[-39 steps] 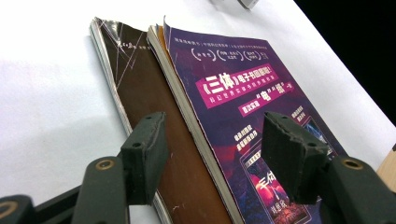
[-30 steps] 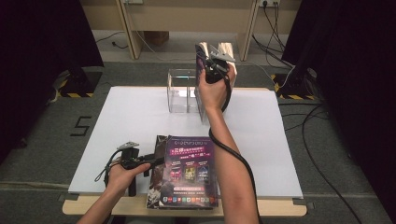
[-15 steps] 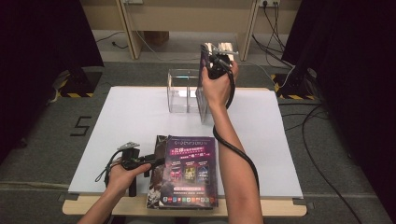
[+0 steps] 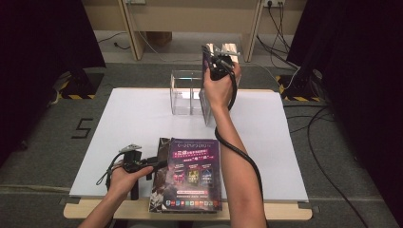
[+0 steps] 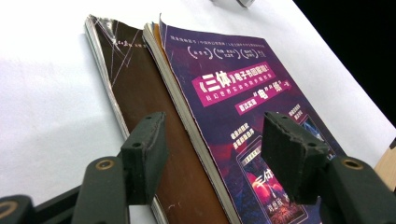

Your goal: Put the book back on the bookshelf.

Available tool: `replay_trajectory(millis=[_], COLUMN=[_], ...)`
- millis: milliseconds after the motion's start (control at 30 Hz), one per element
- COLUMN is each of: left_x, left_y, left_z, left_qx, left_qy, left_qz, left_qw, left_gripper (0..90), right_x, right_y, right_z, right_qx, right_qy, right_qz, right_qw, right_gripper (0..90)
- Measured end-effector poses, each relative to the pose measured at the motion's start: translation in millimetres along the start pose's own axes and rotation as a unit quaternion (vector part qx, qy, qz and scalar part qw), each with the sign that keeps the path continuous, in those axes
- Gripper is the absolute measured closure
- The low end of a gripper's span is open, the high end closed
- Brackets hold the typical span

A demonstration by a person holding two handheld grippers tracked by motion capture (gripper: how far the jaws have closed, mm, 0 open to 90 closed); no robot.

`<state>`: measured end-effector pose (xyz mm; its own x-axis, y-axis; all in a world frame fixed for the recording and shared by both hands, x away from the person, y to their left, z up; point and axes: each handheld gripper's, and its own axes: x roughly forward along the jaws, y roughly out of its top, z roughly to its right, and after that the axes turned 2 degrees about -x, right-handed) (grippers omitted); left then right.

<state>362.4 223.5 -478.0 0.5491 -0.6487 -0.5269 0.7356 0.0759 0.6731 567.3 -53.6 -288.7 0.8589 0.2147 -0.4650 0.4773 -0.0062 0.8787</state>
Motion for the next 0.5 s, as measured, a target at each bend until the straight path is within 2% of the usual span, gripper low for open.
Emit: replay_trajectory(millis=[333, 500], left_x=[0.7, 0.3], left_y=[0.0, -0.3], left_z=[-0.9, -1.2], left_qx=[0.000, -0.001], left_qy=[0.000, 0.002], left_qz=[0.000, 0.000], left_qw=[1.0000, 1.0000], left_gripper=[39.6, 39.6], right_x=[3.1, 8.7], right_y=[-2.2, -4.0], right_z=[0.6, -2.0], right_qx=[0.005, -0.006], right_qy=[0.002, -0.007], right_qz=[0.034, 0.041], right_qw=[0.9994, 0.9991], right_gripper=[83.0, 82.6])
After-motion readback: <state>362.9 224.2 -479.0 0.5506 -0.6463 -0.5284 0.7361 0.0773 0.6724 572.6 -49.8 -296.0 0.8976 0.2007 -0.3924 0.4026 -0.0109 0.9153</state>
